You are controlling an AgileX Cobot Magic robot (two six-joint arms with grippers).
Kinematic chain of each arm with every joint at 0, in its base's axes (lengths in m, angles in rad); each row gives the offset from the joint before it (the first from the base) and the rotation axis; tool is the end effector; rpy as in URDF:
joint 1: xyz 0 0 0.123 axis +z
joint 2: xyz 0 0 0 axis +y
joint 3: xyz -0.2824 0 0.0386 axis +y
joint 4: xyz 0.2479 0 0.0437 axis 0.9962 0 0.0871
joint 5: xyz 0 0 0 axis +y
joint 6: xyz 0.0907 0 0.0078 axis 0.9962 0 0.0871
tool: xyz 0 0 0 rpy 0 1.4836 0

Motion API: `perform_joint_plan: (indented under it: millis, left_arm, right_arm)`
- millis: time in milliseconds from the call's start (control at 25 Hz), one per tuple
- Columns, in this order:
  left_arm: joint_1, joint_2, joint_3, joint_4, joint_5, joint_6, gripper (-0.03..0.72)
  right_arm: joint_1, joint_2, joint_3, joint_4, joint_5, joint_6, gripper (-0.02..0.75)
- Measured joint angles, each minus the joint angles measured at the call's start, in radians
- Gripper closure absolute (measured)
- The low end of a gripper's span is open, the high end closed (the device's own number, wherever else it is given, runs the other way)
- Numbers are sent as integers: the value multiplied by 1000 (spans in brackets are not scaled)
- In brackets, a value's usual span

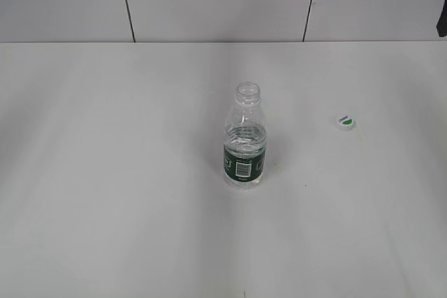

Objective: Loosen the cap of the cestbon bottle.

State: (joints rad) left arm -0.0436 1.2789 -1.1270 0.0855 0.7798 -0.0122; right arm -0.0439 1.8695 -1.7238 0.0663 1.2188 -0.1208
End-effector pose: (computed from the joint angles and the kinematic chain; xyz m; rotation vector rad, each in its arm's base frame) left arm 0.2677 -0.0062 0.3423 0.0837 2.4114 0.0748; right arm 0.3977 -0.0118 0.3018 -0.0899 2.8418 0.0584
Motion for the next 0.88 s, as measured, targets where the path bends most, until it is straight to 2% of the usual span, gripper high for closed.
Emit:
perform_joint_plan:
  millis: [320,880]
  left_arm:
    - [0,-307,48,12,31,0,136]
    - [0,-1053,519,18,82,26,137]
  right_arm:
    - [0,-72,0,0,0,-9,157]
    - [0,-90,0,5,1,-12,157]
